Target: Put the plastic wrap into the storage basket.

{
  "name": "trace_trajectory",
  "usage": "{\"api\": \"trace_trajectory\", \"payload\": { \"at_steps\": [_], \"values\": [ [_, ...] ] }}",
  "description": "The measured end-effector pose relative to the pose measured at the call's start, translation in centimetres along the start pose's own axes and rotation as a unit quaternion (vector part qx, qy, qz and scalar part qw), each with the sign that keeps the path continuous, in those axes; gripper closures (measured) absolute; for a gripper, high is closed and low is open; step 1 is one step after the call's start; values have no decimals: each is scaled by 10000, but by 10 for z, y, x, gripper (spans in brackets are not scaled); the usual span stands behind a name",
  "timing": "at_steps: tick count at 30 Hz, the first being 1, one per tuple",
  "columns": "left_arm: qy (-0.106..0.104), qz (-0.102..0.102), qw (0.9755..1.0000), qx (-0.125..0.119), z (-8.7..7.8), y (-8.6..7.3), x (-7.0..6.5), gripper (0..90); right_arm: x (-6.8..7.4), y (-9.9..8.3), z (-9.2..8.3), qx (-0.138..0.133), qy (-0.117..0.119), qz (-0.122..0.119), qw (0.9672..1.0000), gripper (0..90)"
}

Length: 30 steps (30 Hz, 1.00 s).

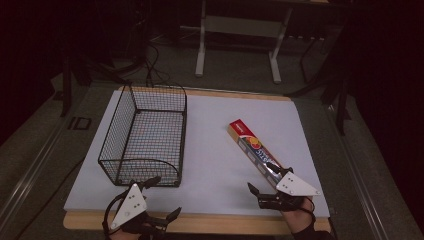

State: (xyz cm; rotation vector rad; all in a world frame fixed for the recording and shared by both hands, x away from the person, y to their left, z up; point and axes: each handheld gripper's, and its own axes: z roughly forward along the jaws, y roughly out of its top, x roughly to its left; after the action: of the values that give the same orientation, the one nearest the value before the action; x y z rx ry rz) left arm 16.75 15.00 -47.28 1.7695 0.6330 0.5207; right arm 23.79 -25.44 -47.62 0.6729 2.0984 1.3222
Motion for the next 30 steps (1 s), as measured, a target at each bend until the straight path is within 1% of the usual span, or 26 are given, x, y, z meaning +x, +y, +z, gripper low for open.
{"api": "trace_trajectory", "payload": {
  "at_steps": [2, 3, 4, 5, 6, 9, 10, 11, 12, 13, 15, 16, 18, 22, 23, 24, 26, 28, 30],
  "values": [
    [-3, -24, 10000, -36, -1, 0, 1, 16, -3, 0, -1, -50, 59, 14, 10000, 139],
    [-62, -29, 10000, -36, 0, 0, 0, 16, -4, 0, -2, -61, 77, 51, 9999, 139],
    [-62, -29, 10000, -36, 0, 0, 0, 16, -4, 0, -2, -61, 77, 51, 9999, 139],
    [-64, -13, 9999, -78, 0, -1, 0, 16, -6, 0, -3, -69, 76, 79, 9999, 138],
    [-60, 68, 9999, -121, 0, -1, -1, 16, -7, 0, -4, -96, 74, 112, 9999, 138],
    [-99, 89, 9998, -168, 1, -1, -2, 16, -9, 0, -4, -138, 79, 116, 9998, 138],
    [-174, 79, 9996, -197, 1, -2, -1, 16, -10, 0, -4, -131, 78, 99, 9998, 141],
    [-174, 79, 9996, -197, 1, -2, -1, 16, -10, 0, -4, -131, 78, 99, 9998, 141],
    [-212, 91, 9994, -245, 2, -2, -2, 16, -11, -1, -1, -16, 200, 156, 9997, 148],
    [-207, 101, 9994, -247, 2, -2, -2, 16, -11, -1, -1, 23, 240, 204, 9995, 147],
    [-215, 107, 9994, -244, 2, -2, -2, 16, -11, -1, -1, 41, 251, 196, 9995, 147],
    [-226, 99, 9994, -244, 2, -2, -2, 16, -9, 0, 0, 129, 261, 174, 9994, 144],
    [-277, 81, 9993, -255, 2, -2, -2, 16, -7, 1, -1, 176, 271, 165, 9993, 135],
    [-287, 143, 9991, -263, 3, -2, -4, 16, -5, 10, -6, 63, 259, 135, 9996, 134],
    [-281, 206, 9991, -242, 3, -1, -5, 16, -5, 12, -7, 44, 250, 125, 9996, 134],
    [-281, 206, 9991, -242, 3, -1, -5, 16, -5, 12, -7, 44, 250, 125, 9996, 134],
    [-309, 290, 9988, -228, 3, -1, -8, 16, -4, 21, -12, -42, 202, 67, 9998, 134],
    [-307, 297, 9988, -219, 4, -1, -8, 16, -4, 24, -13, -82, 193, 40, 9998, 134],
    [-306, 320, 9988, -215, 4, -1, -9, 16, -7, 32, -14, -123, 174, 21, 9998, 127]
  ]
}}
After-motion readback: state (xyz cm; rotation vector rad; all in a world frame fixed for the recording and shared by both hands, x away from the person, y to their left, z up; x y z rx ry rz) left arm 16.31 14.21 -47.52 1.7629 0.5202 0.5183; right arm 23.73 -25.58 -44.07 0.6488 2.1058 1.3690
